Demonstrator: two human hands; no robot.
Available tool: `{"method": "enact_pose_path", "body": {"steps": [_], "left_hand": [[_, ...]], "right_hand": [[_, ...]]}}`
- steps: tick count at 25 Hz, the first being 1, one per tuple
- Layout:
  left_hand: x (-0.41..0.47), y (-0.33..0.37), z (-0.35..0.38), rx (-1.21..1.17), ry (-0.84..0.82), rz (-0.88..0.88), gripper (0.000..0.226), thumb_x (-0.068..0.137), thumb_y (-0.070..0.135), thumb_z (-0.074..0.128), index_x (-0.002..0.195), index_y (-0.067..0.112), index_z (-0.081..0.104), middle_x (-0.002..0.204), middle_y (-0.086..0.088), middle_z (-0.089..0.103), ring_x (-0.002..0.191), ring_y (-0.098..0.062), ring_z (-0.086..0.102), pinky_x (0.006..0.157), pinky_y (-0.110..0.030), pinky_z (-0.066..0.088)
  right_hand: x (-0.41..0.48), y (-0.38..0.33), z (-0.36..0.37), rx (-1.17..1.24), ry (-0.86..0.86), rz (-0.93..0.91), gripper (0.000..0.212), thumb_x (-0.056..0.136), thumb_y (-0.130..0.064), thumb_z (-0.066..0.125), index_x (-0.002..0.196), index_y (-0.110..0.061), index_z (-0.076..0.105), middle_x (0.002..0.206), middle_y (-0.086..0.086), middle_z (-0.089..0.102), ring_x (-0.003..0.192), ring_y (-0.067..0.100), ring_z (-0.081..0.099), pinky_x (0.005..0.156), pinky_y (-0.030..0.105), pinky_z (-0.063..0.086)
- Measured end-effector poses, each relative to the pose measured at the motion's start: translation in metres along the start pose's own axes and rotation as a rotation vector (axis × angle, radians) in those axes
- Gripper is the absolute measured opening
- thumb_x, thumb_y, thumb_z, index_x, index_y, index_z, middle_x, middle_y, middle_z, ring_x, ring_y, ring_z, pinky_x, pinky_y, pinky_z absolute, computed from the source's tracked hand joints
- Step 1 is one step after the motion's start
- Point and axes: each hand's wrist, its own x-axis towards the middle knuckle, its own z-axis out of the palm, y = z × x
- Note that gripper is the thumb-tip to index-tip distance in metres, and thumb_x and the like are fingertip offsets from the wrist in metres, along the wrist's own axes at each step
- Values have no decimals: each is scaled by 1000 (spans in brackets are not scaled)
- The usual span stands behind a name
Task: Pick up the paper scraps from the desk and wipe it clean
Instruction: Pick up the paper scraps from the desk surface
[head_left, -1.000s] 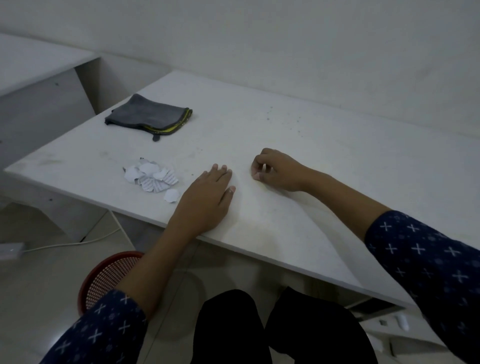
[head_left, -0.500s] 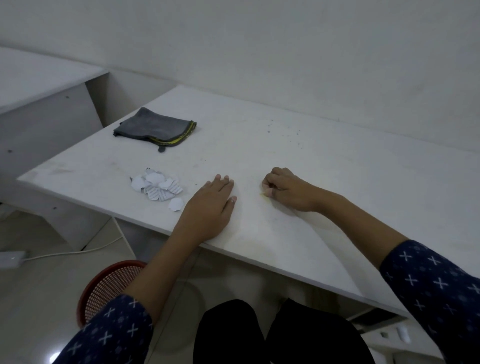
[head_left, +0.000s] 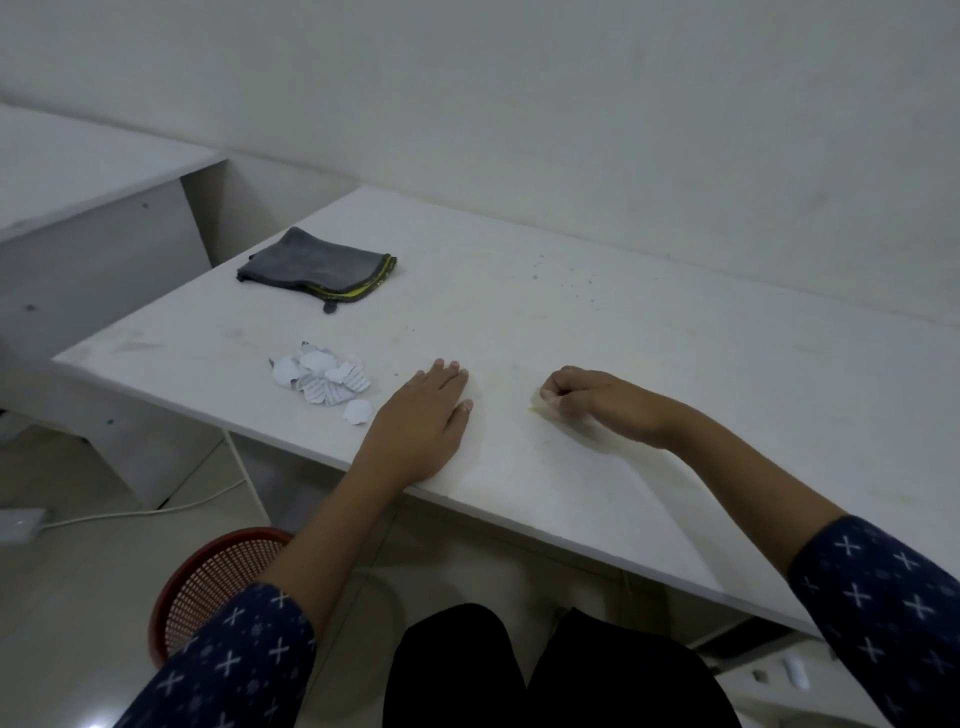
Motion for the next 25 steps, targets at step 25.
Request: {"method": "enact_pose_path", "body": {"steps": [25], "left_hand": [[-50,-68,-79,-470,476,-299,18,84,2,60,89,17,69,87,8,67,81,-4,61,70,-12,48]], "right_hand": [[80,-104,105,439,264,-115,12,79,-9,70,70,-11,61,64,1,56,57,12,49,56,21,43]]}}
